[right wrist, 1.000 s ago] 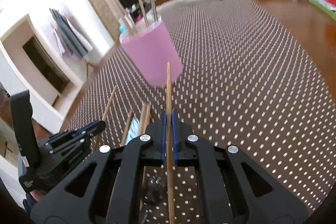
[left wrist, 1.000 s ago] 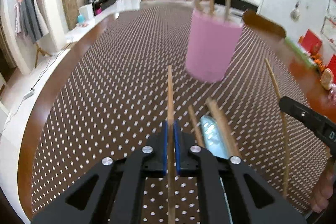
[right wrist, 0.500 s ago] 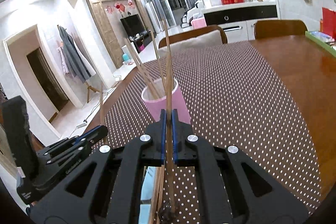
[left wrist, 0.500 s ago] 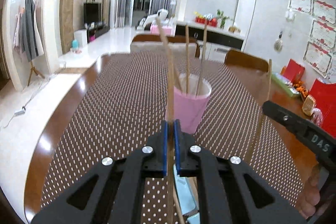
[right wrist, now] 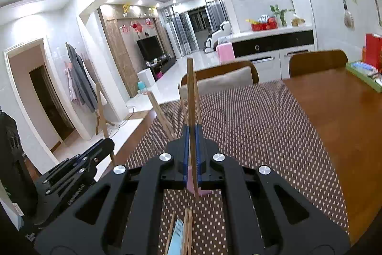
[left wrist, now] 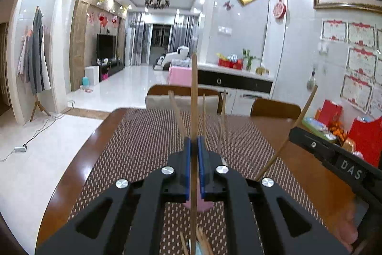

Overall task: Organize utensils
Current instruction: 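Lift both held chopsticks and carry them above the pink cup, then open both grippers to drop the chopsticks into the pink cup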

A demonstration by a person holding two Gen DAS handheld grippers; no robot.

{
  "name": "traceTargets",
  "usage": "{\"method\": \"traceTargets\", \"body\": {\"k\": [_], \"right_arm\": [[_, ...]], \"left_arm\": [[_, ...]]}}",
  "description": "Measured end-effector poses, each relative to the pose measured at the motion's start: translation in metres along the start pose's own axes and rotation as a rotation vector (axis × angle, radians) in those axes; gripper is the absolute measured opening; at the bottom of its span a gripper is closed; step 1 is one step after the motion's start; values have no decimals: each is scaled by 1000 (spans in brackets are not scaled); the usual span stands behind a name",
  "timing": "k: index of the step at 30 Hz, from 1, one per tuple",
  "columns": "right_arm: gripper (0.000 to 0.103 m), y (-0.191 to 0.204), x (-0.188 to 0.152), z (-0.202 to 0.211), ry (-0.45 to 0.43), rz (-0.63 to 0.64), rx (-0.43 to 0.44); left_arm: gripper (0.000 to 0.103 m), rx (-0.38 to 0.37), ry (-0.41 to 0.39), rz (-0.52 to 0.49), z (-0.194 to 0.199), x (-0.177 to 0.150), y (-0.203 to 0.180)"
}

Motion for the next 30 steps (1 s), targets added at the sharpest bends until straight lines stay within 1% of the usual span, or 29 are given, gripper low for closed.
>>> {"method": "traceTargets", "body": {"k": [4, 9, 14, 18, 21, 23, 26, 29, 30], "right_arm": [[5, -2, 24, -3, -34, 6, -8], [5, -7, 44, -11, -63, 3, -15], [5, -9, 52, -24, -67, -2, -13], [5, -9, 50, -37, -52, 6, -12], [5, -11, 44, -51, -27, 6, -11], [5, -13, 36, -63, -1, 6, -14], [5, -12, 21, -82, 46, 12, 3], [5, -11, -1, -105, 120, 18, 12], [5, -12, -8, -110, 140, 16, 8]], "left_arm": [[6, -13, -63, 5, -8, 27, -7], [6, -31, -144, 21, -18, 57, -16], [6, -47, -219, 35, -32, 81, -19], [6, -47, -256, 44, -48, 86, -18], [6, -51, -243, 57, -66, 82, -17], [6, -39, -227, 58, -78, 77, -14], [6, -16, -179, 59, -99, 62, -7], [7, 28, -122, 53, -116, 41, 6], [8, 63, -98, 54, -122, 31, 14]]}}
Point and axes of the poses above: each gripper's, at about its wrist camera, not at the fingertips, and z roughly against the way its jaws point, y to its left, x to its top, the point moved 10 cm from there along -z, roughly the way its jaws point, and after that the axes turned 13 degrees about z, right-handed, at the moved point
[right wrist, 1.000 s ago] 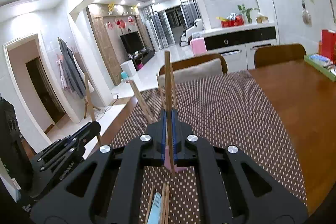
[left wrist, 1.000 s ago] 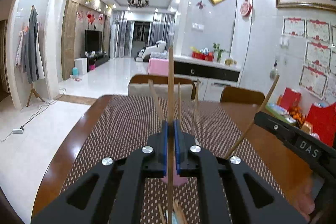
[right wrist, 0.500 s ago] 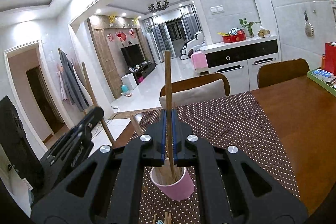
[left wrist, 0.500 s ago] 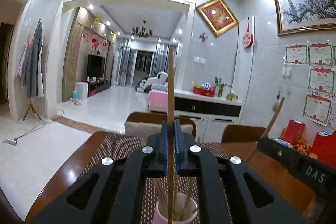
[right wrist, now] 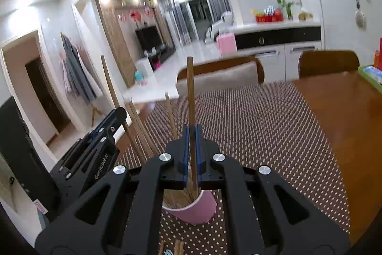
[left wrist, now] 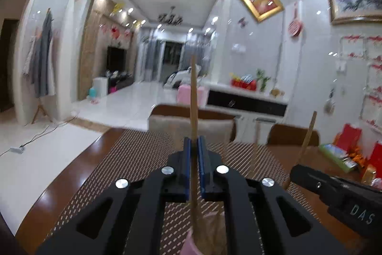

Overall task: Organize utensils
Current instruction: 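Open both grippers to drop the chopsticks into the pink cup, then move back to the chopsticks and close the right gripper on one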

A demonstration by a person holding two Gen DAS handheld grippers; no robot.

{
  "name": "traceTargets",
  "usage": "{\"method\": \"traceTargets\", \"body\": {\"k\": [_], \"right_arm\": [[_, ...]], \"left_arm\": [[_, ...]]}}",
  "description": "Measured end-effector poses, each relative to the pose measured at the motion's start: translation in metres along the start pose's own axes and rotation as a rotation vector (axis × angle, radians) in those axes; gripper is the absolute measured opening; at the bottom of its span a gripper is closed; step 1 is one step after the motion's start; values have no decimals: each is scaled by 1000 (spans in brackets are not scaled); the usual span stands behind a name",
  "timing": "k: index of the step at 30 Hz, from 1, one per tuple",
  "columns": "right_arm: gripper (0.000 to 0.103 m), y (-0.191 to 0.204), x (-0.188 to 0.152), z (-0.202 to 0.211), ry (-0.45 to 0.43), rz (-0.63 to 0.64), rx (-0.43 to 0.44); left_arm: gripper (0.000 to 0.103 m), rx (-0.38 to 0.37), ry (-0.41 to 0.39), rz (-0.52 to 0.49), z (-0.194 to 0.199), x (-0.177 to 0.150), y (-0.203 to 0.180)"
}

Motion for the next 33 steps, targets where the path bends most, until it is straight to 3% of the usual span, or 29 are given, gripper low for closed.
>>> {"method": "traceTargets", "body": {"k": [2, 4, 8, 15, 21, 25, 30, 33], "right_arm": [[6, -1, -18, -17, 56, -1, -15], [6, -4, -32, -26, 94, 0, -26], [7, -8, -51, -34, 151, -12, -30], [8, -5, -62, -17, 157, -1, -43], [22, 3, -64, 10, 143, 13, -50], [48, 7, -66, 31, 127, 13, -57], [49, 15, -70, 59, 113, 31, -64], [60, 22, -77, 74, 108, 49, -66]], "left_arm": [[15, 34, 45, -6, -9, -13, 7], [30, 49, 87, -4, -14, -23, 18], [35, 76, 113, -37, -15, -35, 31], [39, 88, 135, -78, 3, -47, 43], [43, 83, 117, -101, 31, -47, 37], [47, 75, 106, -120, 56, -46, 32], [52, 70, 92, -121, 86, -47, 34], [55, 57, 91, -116, 106, -50, 37]]}}
Point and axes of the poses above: each gripper's, at about its wrist camera, not at the fingertips, and z roughly against the way its jaws point, y to its left, x to its top, the point moved 10 cm from there along -z, roughly the way its jaws point, and after that the axes turned 13 degrees about z, right-handed, at the moved point
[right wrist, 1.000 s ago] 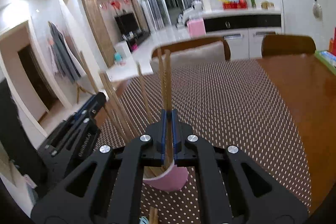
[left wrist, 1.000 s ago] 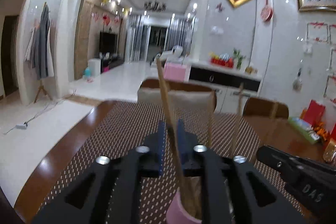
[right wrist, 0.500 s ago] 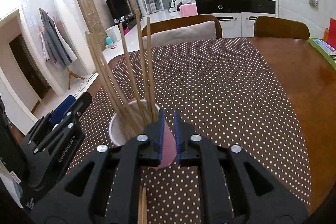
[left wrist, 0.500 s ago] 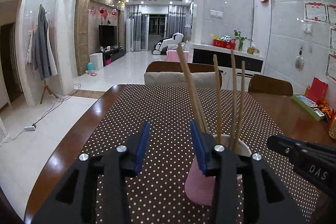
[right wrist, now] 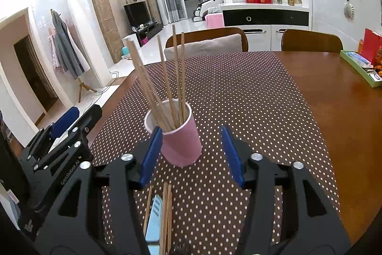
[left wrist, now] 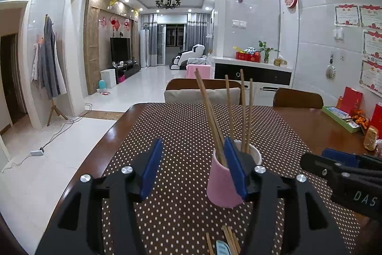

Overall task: Organize utensils
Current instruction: 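Move back to the chopsticks and close the right gripper on one, then close the left gripper on another chopstick while the right gripper holds its chopstick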

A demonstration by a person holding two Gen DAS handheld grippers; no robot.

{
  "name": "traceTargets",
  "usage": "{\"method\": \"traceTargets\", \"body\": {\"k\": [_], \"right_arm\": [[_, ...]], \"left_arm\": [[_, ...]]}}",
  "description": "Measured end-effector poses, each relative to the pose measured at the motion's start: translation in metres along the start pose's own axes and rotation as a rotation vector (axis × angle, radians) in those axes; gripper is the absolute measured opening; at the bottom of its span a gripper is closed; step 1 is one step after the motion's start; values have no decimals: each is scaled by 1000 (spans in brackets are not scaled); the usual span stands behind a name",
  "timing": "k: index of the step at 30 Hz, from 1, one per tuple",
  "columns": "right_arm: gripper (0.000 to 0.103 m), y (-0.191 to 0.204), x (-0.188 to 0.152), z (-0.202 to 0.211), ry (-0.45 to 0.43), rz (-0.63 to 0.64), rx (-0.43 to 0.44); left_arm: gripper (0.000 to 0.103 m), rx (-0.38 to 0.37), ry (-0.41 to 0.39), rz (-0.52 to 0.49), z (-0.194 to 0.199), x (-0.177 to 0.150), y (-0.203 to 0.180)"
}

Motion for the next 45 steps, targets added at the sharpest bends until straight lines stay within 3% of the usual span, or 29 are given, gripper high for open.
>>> {"method": "traceTargets", "body": {"k": [5, 12, 19, 26, 32, 39, 40, 41, 42, 43, 45], "right_arm": [[69, 7, -18, 11, 19, 15, -2], [72, 18, -54, 6, 97, 44, 16], [73, 33, -101, -13, 214, 93, 42], [72, 51, -141, -39, 360, 123, 124], [72, 51, -165, -59, 467, 174, 71], [71, 56, -166, -70, 489, 215, 42], [64, 57, -165, -71, 486, 214, 46], [49, 58, -162, -71, 475, 215, 45], [22, 57, -159, -71, 467, 198, 43], [11, 54, -158, -72, 468, 179, 39], [10, 49, -157, -74, 453, 117, 79]], "left_arm": [[56, 9, 16, 5, 21, -15, 10], [59, 20, 55, -16, 44, -48, 23], [61, 24, 145, -35, 41, -86, 36], [61, 61, 219, -41, 38, -115, 60], [61, 78, 299, -32, 32, -136, 76], [61, 85, 392, -44, 27, -161, 82], [61, 84, 406, -44, 27, -164, 82], [61, 84, 417, -42, 26, -166, 83], [61, 79, 439, -34, 26, -170, 83], [62, 71, 455, -27, 26, -173, 83], [63, 50, 491, -8, 27, -177, 81]]}}
Point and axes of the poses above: each gripper's, at about its wrist camera, not at the fingertips, and z roughly against the way its jaws point, y to its left, x to its top, the point moved 10 cm from there along -z, roughly the way its jaws point, and after that the axes turned 13 degrees about z, right-handed, at the moved point
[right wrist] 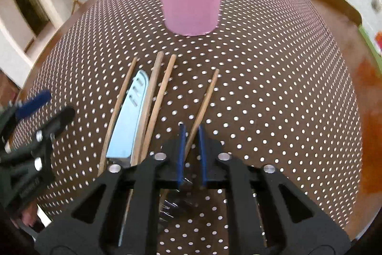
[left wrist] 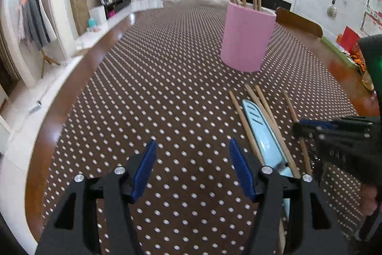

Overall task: Organize utensils
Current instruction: 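Close the left gripper on another chopstick while the right gripper holds its chopstick, then lift both held chopsticks and carry them above the pink cup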

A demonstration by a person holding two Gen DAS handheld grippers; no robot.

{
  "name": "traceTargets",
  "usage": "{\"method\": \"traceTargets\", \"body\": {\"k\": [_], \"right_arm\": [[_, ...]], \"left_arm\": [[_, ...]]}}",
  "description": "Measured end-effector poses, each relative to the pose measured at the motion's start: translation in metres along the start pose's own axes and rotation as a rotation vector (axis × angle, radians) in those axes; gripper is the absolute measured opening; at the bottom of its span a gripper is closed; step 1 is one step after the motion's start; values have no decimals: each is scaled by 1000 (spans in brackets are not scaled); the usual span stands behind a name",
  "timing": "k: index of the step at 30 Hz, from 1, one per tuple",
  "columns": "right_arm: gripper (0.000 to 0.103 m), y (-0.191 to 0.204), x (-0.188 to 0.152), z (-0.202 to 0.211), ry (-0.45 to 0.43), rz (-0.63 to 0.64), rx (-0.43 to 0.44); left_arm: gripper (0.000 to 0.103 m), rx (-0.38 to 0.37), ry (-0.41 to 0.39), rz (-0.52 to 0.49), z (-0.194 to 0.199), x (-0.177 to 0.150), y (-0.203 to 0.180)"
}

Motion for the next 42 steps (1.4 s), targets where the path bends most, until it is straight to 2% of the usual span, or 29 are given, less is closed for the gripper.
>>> {"method": "traceTargets", "body": {"k": [3, 6, 9, 12, 15, 21, 25, 30, 32, 34, 36, 38, 42], "right_arm": [[9, -10, 2, -1, -54, -85, 90], [8, -19, 0, -1, -94, -165, 178], [8, -29, 2, -3, -131, -246, 281], [8, -35, 0, -4, -155, -276, 329], [8, -39, -3, -3, -169, -279, 345], [8, -42, -6, 0, -162, -273, 347], [8, -42, -10, 0, -159, -275, 351], [8, -40, -5, -2, -149, -277, 353], [8, -40, -6, -2, -148, -279, 356], [8, -40, -7, -2, -142, -284, 360], [7, -41, -7, -2, -130, -295, 364], [7, -47, -6, 1, -122, -309, 342], [7, -50, 7, 22, -194, -281, 317]], "left_arm": [[68, -37, 43, 10, -2, -4, -6], [68, -71, 72, 3, -5, -7, -14], [68, -73, 106, -4, -12, -9, -20], [68, -72, 164, 0, -22, -13, -25], [69, -56, 176, 1, -29, -9, -31], [72, 38, 187, -38, -46, -6, -46], [73, 71, 207, 5, -57, 3, -48], [72, 154, 222, -11, -67, 11, -54], [61, 149, 214, 0, -69, 14, -58], [24, 149, 195, -10, -70, 19, -64], [9, 139, 215, -30, -70, 21, -66], [6, 108, 240, -16, -71, 23, -68], [6, 62, 203, -3, -68, 36, -66]]}}
Point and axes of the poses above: each gripper's, at about its wrist camera, not at the fingertips, and z roughly against the way its jaws point, y to its left, x to its top, the point moved 10 cm from there along -z, roughly the way its jaws point, and after that the axes turned 13 degrees about z, right-handed, at the moved point
